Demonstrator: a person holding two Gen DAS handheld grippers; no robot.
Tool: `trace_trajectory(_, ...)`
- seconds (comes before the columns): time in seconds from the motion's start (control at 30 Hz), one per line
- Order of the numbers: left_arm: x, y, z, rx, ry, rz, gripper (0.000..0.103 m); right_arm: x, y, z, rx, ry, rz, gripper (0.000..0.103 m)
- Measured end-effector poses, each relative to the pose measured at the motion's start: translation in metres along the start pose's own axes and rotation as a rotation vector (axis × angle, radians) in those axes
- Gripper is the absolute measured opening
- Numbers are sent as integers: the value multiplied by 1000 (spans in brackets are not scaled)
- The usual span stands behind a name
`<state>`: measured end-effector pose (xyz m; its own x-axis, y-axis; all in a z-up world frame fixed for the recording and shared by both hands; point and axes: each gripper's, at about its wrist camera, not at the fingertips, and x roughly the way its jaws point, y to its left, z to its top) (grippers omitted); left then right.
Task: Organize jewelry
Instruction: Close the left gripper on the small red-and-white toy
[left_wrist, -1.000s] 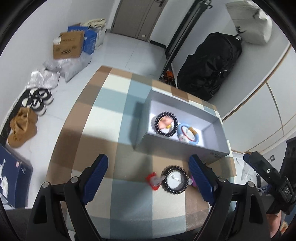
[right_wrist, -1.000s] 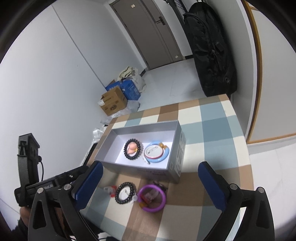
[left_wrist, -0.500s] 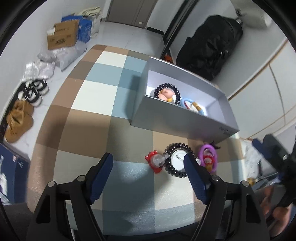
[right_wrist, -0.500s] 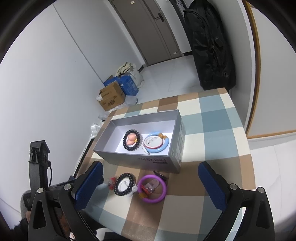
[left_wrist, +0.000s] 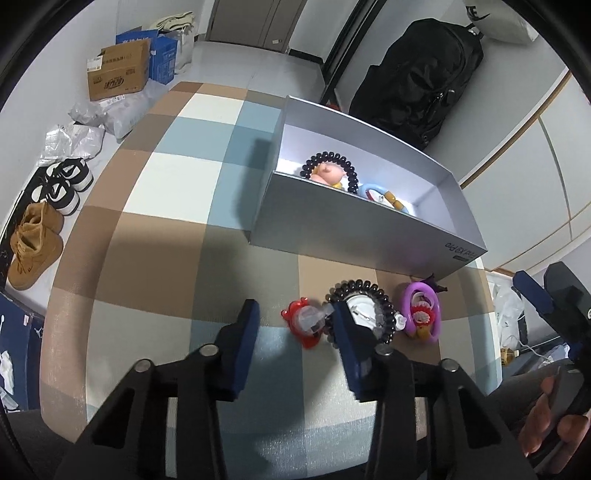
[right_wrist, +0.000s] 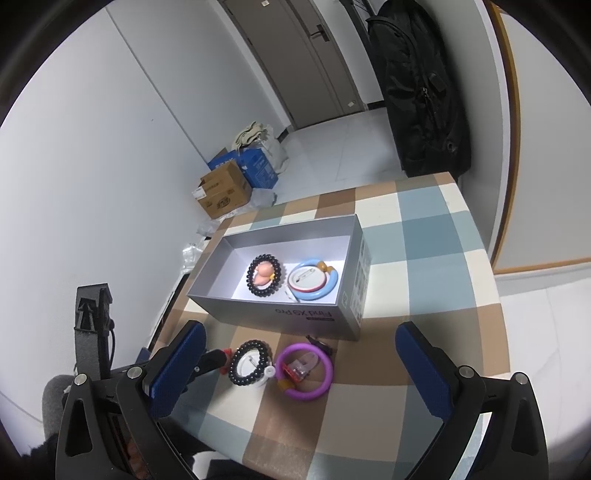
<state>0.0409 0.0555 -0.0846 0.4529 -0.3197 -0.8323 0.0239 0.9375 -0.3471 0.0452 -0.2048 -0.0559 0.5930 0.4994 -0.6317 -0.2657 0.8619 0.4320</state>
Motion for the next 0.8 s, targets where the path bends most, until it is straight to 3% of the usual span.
trace_trajectory(0.1, 2, -3, 0, 12, 5, 0, 14, 0, 0, 0, -1, 3, 1, 103)
trace_trajectory(0.4, -4, 1, 3, -21, 7, -4, 13, 4, 2, -3, -17, 26, 9, 103)
trace_trajectory(0.8, -34, -2, 12, -43, -87, -65, 13, 15, 29, -14, -140, 71, 14, 103)
